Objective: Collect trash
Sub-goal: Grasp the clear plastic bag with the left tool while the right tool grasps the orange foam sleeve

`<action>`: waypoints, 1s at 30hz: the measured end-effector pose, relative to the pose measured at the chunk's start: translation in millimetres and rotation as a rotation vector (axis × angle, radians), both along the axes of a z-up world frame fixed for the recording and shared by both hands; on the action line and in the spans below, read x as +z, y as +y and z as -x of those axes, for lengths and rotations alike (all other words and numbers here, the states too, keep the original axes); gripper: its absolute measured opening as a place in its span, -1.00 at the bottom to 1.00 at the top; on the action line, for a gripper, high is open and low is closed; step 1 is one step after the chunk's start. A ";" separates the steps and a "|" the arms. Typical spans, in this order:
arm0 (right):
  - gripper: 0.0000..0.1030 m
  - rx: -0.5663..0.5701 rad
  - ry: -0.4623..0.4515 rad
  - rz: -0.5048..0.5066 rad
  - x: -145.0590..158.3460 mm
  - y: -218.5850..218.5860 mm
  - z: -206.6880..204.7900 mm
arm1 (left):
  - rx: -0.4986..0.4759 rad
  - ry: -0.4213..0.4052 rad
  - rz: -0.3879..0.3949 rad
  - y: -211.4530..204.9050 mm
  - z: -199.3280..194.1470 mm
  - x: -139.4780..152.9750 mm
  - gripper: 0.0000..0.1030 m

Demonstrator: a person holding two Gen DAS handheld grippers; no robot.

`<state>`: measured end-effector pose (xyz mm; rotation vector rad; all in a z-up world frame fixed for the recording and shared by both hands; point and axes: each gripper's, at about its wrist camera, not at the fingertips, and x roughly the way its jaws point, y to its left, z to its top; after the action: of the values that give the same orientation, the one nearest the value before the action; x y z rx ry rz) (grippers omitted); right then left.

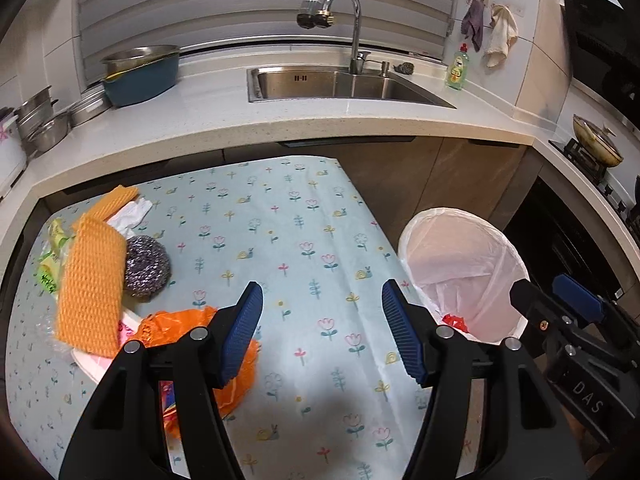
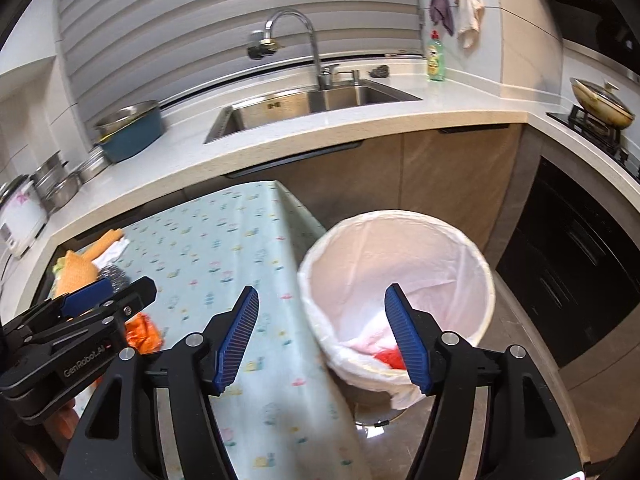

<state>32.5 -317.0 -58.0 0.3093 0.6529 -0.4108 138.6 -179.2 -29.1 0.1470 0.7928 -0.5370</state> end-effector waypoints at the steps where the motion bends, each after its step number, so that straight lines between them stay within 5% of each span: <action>1: 0.25 0.012 0.002 0.001 0.1 7.6 -1.3 | 0.010 0.004 0.002 7.6 -0.4 0.0 0.15; 30: 0.25 0.294 0.045 0.022 -6.3 183.8 -53.6 | 0.342 0.062 -0.038 226.5 -38.6 -22.2 0.15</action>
<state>86.0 -133.2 -64.4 0.1800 0.7250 -0.1439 177.3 47.3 -51.2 0.0282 0.8669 -0.2036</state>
